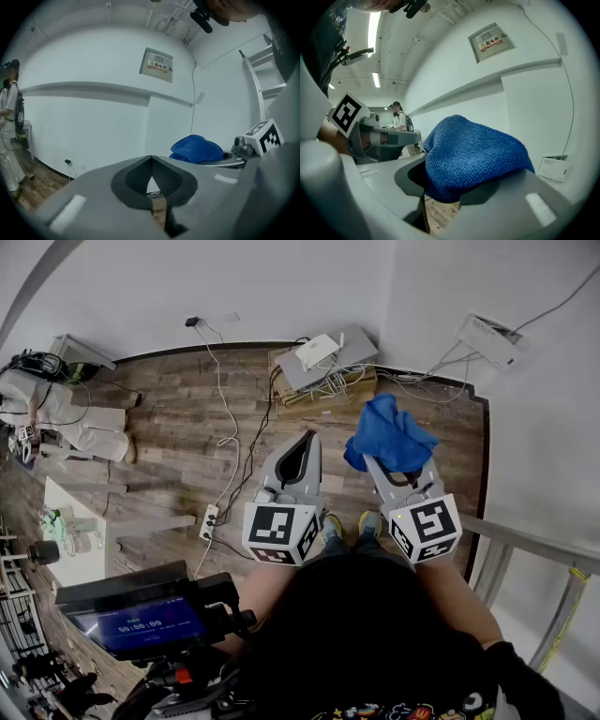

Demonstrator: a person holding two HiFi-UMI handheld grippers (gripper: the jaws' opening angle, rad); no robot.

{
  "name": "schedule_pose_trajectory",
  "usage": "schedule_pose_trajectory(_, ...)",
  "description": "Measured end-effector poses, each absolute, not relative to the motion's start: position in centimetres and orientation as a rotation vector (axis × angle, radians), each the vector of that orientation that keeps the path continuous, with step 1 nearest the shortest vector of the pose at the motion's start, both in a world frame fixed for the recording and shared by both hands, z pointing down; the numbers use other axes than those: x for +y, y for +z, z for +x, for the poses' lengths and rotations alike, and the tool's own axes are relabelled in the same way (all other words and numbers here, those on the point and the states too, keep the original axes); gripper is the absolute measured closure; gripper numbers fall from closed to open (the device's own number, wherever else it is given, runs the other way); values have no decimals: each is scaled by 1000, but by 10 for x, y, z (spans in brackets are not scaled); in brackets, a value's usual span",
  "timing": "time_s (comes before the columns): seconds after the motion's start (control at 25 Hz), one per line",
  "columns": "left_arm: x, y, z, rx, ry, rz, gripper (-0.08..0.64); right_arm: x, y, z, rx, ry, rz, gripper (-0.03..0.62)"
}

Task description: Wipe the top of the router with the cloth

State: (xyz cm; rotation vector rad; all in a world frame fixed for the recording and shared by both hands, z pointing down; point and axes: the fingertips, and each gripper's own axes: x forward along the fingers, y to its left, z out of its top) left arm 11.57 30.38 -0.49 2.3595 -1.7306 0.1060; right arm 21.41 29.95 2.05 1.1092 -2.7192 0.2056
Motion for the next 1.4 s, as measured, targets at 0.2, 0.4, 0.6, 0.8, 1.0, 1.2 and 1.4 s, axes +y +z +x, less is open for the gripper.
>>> schedule_pose_trajectory(0.2,306,-1,114,-1723,106,2354,560,299,20,213,-2722,206,1115,423)
schedule_pose_trajectory(0.4,307,-1,113,-1722,102,2352,560,301,18,211,-2733,204,1117,422)
schedule_pose_trajectory(0.6,304,-2,116,-1717,99,2347,560,296,15,216,-2737,199,1127,419)
schedule_pose_trajectory(0.8,292,-11,118,-1729,96,2333,560,287,8,223,-2736,212,1102,419)
schedule_pose_trajectory(1.0,281,-2,117,-1735,79,2299,560,265,16,225,-2735,186,1050,419)
schedule_pose_trajectory(1.2,217,57,100,-1749,165,2299,560,201,83,218,-2727,262,989,419)
schedule_pose_trajectory(1.4,90,114,40,-1723,197,2304,560,90,142,154,-2690,270,967,419)
